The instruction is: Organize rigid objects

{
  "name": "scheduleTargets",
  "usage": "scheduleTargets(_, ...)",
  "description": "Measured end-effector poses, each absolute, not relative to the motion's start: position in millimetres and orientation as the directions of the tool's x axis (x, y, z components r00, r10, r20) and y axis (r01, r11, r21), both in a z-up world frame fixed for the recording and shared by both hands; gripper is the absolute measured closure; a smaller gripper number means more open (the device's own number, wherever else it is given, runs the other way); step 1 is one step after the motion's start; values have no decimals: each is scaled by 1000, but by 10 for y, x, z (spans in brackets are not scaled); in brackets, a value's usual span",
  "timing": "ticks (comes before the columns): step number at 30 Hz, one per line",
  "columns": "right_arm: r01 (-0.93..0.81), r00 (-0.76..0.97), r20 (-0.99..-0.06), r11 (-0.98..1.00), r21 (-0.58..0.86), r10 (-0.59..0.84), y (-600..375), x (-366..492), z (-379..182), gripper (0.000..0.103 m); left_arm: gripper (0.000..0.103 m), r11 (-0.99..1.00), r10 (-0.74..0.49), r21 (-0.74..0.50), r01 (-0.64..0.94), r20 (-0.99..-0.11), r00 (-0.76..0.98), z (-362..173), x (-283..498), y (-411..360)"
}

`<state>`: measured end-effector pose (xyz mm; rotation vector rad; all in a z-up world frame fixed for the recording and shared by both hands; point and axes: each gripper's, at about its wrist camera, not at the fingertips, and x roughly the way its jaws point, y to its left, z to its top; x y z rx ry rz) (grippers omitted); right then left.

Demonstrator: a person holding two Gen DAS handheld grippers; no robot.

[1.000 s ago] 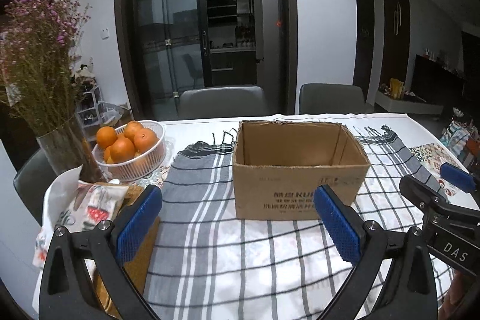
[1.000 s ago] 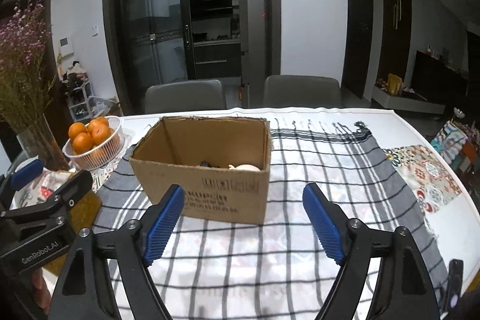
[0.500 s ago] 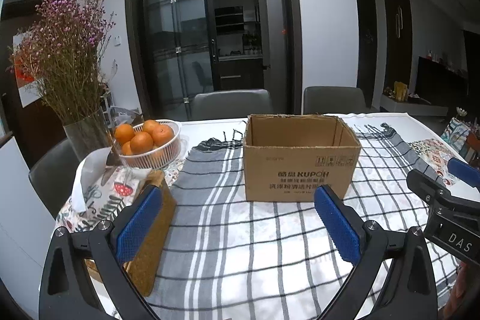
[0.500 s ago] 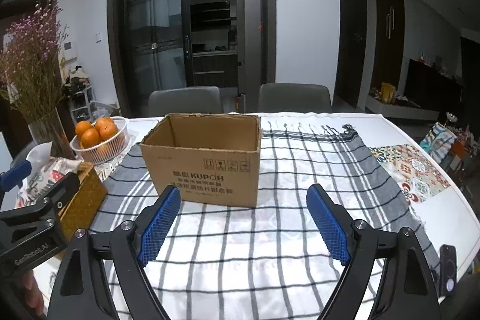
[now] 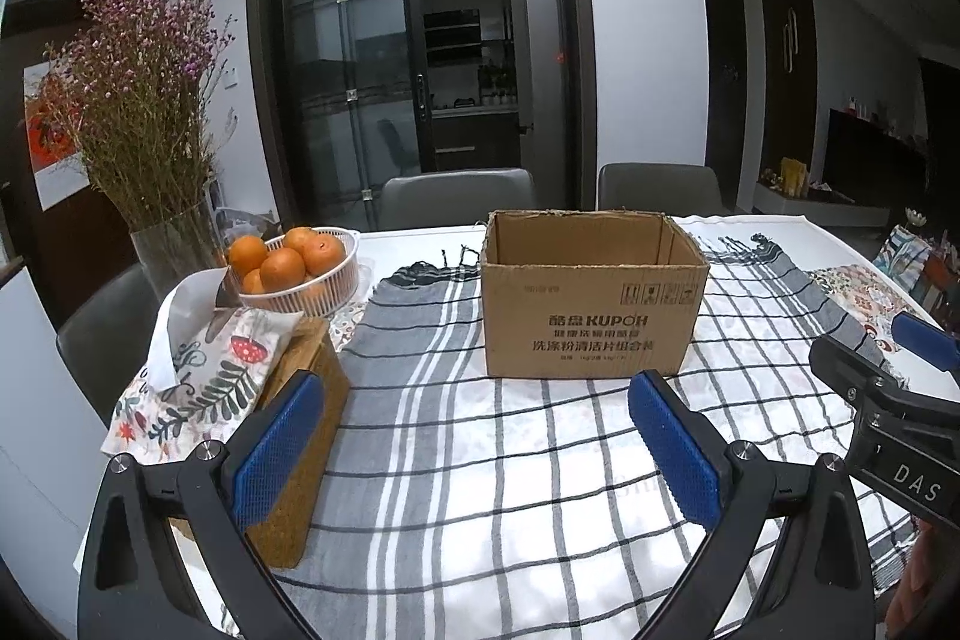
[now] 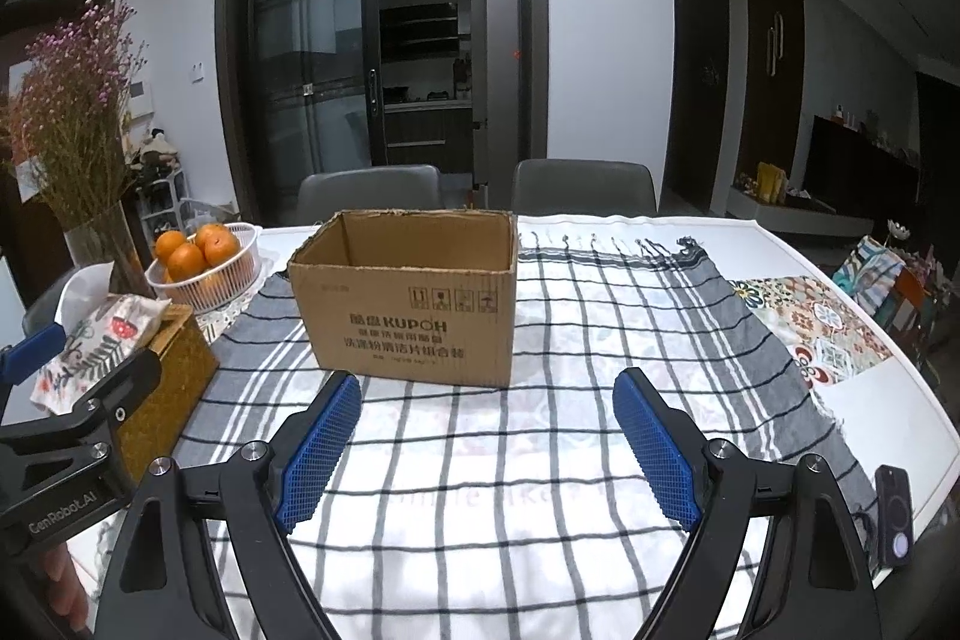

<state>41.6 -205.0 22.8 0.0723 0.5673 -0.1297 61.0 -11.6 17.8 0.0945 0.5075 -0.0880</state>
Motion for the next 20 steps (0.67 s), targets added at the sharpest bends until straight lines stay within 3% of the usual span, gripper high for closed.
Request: scheduleTargets(20, 145, 835, -540, 989, 33, -104, -2077, 372, 228, 16, 0, 992, -60, 70, 108, -493, 868, 183, 604, -139)
